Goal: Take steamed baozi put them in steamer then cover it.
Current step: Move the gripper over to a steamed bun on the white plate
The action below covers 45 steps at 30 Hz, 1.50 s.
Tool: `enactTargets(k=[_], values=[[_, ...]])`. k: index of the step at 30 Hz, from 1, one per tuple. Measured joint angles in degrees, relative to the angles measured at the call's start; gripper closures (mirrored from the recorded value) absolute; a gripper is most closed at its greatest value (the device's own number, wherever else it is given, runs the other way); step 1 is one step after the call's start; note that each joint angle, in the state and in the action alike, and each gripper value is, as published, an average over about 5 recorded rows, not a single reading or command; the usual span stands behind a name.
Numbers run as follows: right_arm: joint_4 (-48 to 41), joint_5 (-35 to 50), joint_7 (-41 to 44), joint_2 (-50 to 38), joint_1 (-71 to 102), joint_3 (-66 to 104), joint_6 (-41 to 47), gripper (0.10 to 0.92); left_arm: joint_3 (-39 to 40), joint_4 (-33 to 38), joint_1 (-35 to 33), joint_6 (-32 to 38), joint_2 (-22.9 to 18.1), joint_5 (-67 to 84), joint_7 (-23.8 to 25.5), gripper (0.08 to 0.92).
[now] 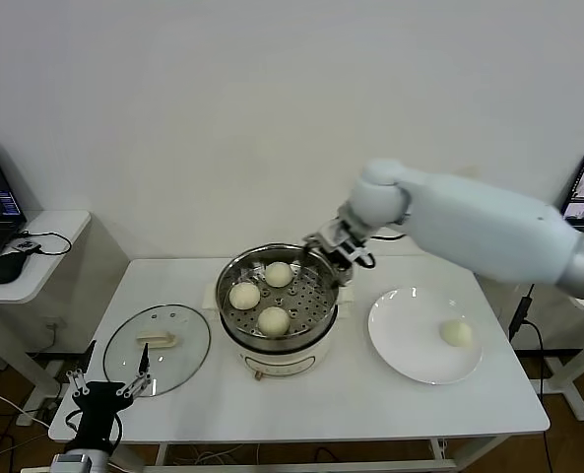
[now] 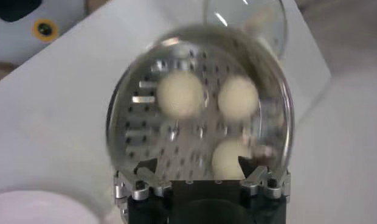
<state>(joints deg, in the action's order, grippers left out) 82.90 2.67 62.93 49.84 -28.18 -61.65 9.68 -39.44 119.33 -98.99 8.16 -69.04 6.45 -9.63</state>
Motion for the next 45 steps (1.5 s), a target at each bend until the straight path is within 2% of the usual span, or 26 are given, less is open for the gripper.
enactTargets(k=[9,17,30,45], values=[[-1.85,-4.96,1.05,-11.56,9.42,8.24,1.64,0.202,0.48,-0.89,0.28,-0.22,0.73,-0.33,0.17,0.177],[-5.45,-10.73,1.19,-15.63,21.00,17.87,0.76,0.203,0.34,-1.05,-0.32,-0.27,0.69,-0.84,0.21,0.177],[-13.42,-19.05,0.04,-14.32,35.23,29.71,-1.67,0.202,-0.29,-0.57,-1.65,-0.25,0.11,-1.23,0.20,0.177],[-23.50,-24.80,-1.75,-7.99,39.47,34.93,-3.50,0.207,-0.48,-0.34,-2.04,-0.18,-0.05,-1.28,0.19,0.177]])
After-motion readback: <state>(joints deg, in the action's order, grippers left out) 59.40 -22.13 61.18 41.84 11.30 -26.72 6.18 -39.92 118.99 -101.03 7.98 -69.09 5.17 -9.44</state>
